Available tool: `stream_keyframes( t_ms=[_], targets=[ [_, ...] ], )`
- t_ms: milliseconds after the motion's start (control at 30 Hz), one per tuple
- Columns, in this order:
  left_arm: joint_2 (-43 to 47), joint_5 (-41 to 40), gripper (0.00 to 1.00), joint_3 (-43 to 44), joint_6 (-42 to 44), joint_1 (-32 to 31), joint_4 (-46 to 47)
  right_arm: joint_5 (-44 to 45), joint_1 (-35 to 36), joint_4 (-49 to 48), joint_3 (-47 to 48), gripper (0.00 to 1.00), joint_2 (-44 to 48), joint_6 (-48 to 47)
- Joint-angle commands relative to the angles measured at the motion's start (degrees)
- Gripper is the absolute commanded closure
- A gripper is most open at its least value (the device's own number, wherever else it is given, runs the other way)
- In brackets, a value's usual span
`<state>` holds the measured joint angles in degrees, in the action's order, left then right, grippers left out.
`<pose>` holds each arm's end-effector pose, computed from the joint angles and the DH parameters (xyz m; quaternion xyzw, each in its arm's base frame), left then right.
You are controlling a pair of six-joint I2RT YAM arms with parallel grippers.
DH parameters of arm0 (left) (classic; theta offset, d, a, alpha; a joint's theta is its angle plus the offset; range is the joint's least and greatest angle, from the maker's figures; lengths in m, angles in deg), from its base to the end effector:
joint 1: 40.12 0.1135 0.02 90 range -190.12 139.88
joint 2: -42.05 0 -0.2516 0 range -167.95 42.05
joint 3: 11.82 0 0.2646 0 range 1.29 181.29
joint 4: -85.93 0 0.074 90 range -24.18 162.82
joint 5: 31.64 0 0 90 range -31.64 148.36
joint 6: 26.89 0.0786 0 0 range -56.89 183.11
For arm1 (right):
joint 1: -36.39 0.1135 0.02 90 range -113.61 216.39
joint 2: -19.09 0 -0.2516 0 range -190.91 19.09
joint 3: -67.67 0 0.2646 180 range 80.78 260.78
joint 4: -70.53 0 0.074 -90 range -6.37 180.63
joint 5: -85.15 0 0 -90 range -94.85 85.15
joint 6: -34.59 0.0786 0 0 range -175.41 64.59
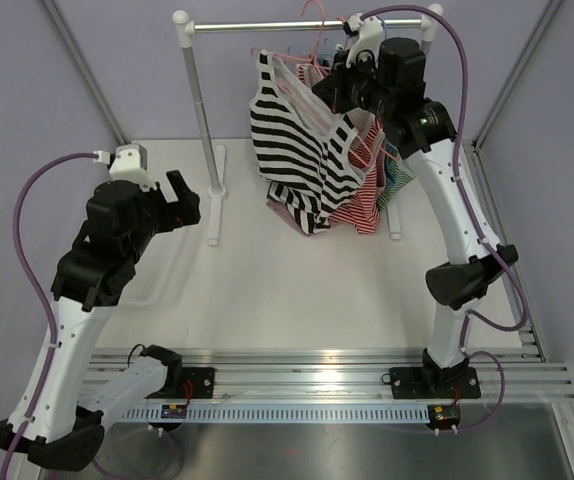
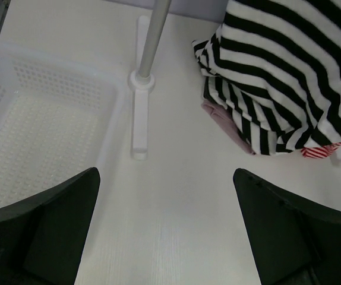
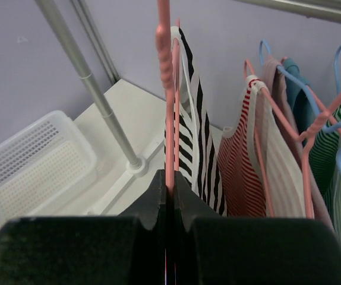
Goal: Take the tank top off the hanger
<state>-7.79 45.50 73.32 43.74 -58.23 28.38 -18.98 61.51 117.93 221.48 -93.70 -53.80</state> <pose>0.2080 -0.0496 0.4017 -0.0715 0.8243 -0.0899 0.5544 0.4141 0.2154 0.5024 -0.2310 0.7075 0.2421 0.6225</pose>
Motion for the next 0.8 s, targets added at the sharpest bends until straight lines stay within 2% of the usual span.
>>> stream_keyframes(
  t_ms=[0, 133, 267, 367, 500, 767],
  targets=[
    [-2.62, 1.87, 0.01, 8.80, -1.71, -2.02, 2.43, -4.93, 0.63, -2.40, -4.81, 1.00, 8.54, 2.52],
    [-8.23, 2.40, 0.01, 15.31, -2.16, -4.03, 4.10, -9.15, 0.89, -2.05, -14.46, 1.00, 14.87, 4.46],
    [-14.65, 1.44, 0.01, 22.70, 0.99, -8.25, 5.95, -12.31, 1.59, -0.91, -20.11, 1.00, 21.98, 6.12],
    [-18.43, 0.21, 0.01, 26.57, 6.08, -15.00, 8.75, -14.52, 1.68, 1.55, -22.66, 1.00, 25.76, 7.44],
    [-18.97, -6.53, 0.01, 24.39, 13.57, -21.60, 16.40, -15.58, 1.77, 1.73, -29.06, 1.00, 31.66, 8.76],
    [-24.59, -3.57, 0.03, 23.60, 14.46, -21.97, 19.57, -20.68, 1.86, -0.55, -37.95, 1.00, 42.30, 12.28]
  ],
)
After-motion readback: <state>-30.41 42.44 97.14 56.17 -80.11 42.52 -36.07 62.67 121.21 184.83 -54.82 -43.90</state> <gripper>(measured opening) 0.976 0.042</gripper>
